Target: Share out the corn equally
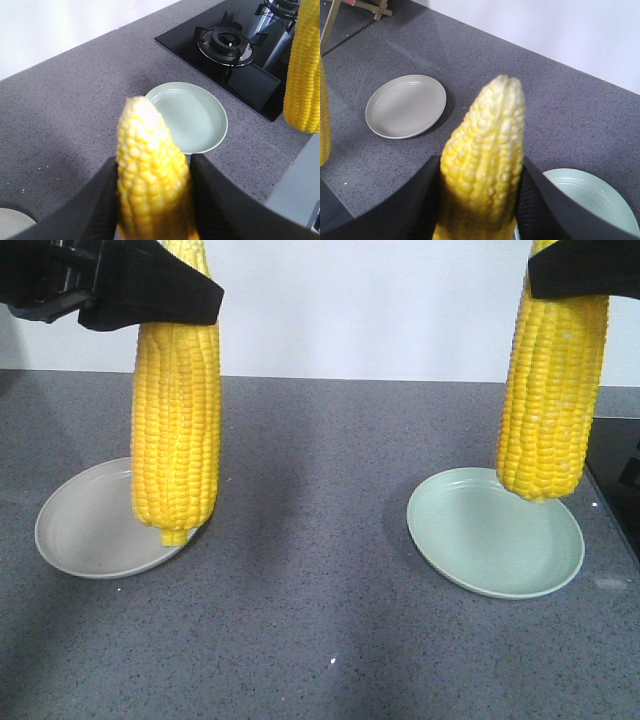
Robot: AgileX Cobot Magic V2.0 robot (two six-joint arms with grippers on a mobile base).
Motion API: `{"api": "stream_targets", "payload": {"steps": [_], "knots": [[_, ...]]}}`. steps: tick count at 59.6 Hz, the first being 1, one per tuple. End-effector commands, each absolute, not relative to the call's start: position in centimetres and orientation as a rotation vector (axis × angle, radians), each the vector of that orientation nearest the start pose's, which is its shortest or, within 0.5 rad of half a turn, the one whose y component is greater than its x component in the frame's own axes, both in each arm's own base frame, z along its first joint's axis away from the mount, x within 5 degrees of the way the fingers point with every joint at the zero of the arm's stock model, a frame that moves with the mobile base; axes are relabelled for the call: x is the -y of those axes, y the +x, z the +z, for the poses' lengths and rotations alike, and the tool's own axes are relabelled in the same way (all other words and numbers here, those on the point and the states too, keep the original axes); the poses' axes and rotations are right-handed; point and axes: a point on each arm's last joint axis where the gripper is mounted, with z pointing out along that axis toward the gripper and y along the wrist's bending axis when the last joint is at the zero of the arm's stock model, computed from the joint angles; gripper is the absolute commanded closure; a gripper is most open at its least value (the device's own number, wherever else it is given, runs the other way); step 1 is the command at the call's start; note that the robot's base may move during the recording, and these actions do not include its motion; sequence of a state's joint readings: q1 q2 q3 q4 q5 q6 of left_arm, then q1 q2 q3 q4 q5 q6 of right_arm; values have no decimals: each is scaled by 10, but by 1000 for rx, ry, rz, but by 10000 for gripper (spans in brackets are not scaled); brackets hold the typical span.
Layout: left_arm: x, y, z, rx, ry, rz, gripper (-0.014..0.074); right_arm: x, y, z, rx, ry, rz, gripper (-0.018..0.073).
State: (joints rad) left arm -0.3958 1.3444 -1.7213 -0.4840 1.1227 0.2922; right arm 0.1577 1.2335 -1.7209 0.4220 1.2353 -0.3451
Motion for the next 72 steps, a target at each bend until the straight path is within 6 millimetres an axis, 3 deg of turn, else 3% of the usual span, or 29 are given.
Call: {"api": "stream_targets", "payload": {"steps": [1,72], "knots": [[132,210,513,-1947,704,-697,603,-66,194,523,-1987,-572,418,564],[132,210,513,-1947,704,-697,603,-66,194,523,-1987,-572,418,564]]}}
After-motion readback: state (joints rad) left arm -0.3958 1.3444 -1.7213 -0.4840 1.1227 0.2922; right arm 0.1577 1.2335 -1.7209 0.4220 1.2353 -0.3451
